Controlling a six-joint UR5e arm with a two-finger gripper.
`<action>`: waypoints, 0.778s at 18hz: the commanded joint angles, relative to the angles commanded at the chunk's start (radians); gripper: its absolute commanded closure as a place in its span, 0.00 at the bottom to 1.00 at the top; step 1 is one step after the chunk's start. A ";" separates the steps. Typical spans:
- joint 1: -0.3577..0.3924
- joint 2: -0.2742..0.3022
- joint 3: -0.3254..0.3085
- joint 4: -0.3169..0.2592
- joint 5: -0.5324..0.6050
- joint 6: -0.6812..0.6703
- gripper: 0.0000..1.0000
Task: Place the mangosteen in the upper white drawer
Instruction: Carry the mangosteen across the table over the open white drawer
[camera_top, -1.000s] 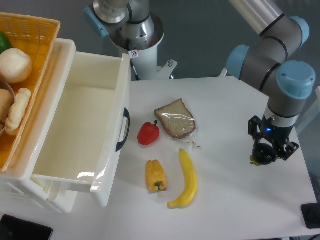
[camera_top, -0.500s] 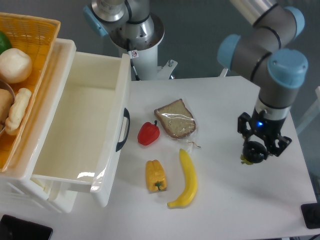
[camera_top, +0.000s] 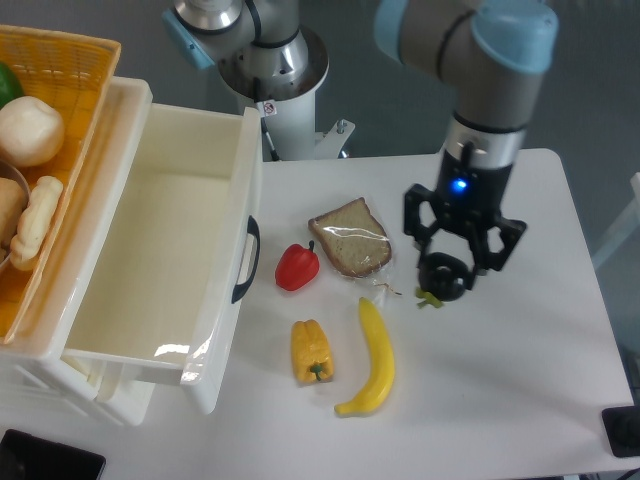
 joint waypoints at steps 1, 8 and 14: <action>-0.017 0.026 -0.020 0.002 -0.020 -0.011 0.83; -0.169 0.132 -0.069 0.000 -0.054 -0.118 0.83; -0.265 0.137 -0.107 -0.012 -0.045 -0.108 0.82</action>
